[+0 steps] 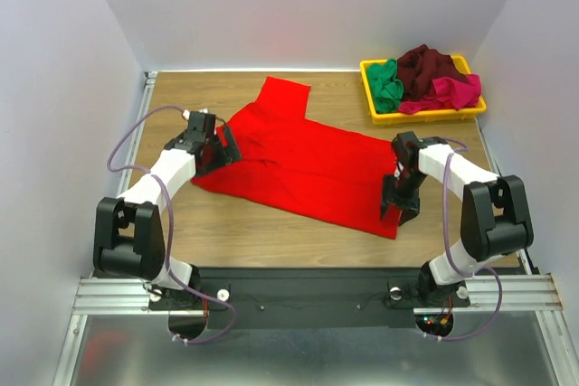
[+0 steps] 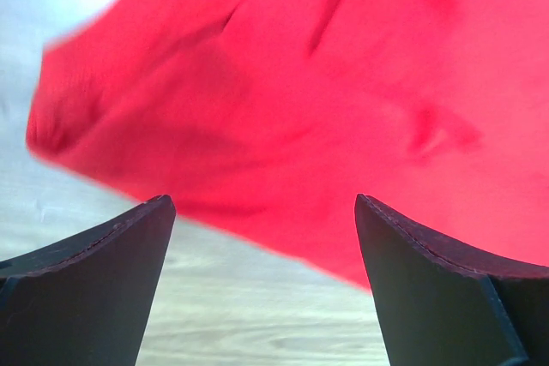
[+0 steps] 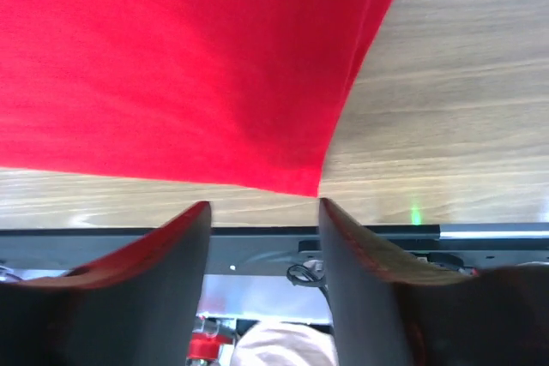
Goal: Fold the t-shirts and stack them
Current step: Fold the tshirt
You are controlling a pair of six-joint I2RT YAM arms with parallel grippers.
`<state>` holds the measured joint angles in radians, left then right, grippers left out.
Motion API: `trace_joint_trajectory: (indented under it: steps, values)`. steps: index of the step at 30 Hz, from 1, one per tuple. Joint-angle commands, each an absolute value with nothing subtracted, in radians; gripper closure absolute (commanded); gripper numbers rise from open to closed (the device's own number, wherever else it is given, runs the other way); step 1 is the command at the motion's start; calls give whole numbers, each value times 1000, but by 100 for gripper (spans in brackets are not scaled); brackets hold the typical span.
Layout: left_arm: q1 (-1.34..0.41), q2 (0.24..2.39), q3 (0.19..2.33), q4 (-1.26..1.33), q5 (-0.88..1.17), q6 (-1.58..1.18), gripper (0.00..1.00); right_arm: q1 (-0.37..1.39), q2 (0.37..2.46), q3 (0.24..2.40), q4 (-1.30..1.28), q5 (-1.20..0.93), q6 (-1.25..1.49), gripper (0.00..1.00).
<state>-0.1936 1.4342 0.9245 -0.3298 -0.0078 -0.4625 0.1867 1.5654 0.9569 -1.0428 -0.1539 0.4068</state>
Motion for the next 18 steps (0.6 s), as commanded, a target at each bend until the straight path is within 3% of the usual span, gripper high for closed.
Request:
trace_joint_trajectory:
  steps: [1, 9, 14, 18]
  values:
    - [-189, 1514, 1084, -299, 24, -485, 2, 193, 1539, 1074, -1075, -129, 414, 39]
    - [-201, 1727, 1278, -279, 9, -431, 15, 193, 1543, 1241, -1086, -101, 448, 36]
    - [-218, 1775, 1319, -290, 8, -407, 32, 193, 1532, 1239, -1085, -97, 457, 35]
    - [-227, 1795, 1312, -296, 8, -405, 37, 193, 1517, 1215, -1075, -101, 465, 35]
